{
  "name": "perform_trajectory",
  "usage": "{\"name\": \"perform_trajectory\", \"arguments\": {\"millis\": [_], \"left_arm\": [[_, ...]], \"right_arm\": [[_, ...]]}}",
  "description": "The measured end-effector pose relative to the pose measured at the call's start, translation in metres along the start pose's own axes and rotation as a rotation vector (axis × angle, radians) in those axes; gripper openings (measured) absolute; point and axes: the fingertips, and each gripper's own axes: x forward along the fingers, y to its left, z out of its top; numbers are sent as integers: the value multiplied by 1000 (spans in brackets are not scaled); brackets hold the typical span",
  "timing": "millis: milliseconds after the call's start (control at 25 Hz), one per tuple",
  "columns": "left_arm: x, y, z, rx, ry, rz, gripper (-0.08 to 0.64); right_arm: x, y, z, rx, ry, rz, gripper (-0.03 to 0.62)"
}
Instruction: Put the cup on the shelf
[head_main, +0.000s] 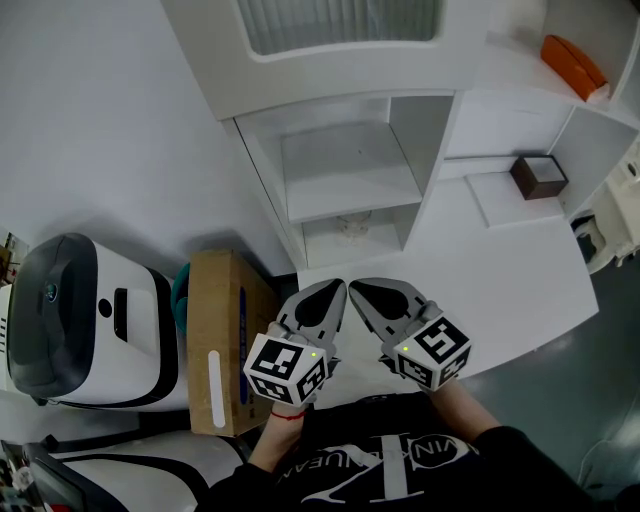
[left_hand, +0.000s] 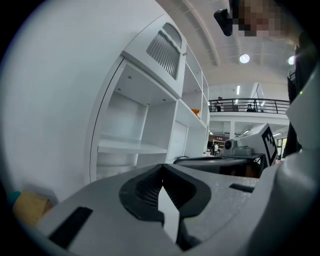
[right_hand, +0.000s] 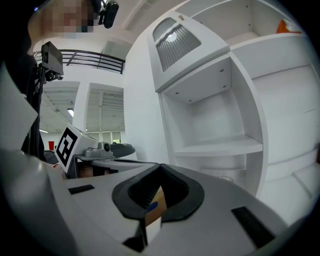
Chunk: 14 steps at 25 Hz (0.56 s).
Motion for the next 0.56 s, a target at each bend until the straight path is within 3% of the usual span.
{"name": "perform_trajectory", "arguments": {"millis": [560], "left_arm": [[1, 1, 8, 42, -16, 6, 6]], "right_arm": [[4, 0, 1, -1, -5, 22, 3]]}}
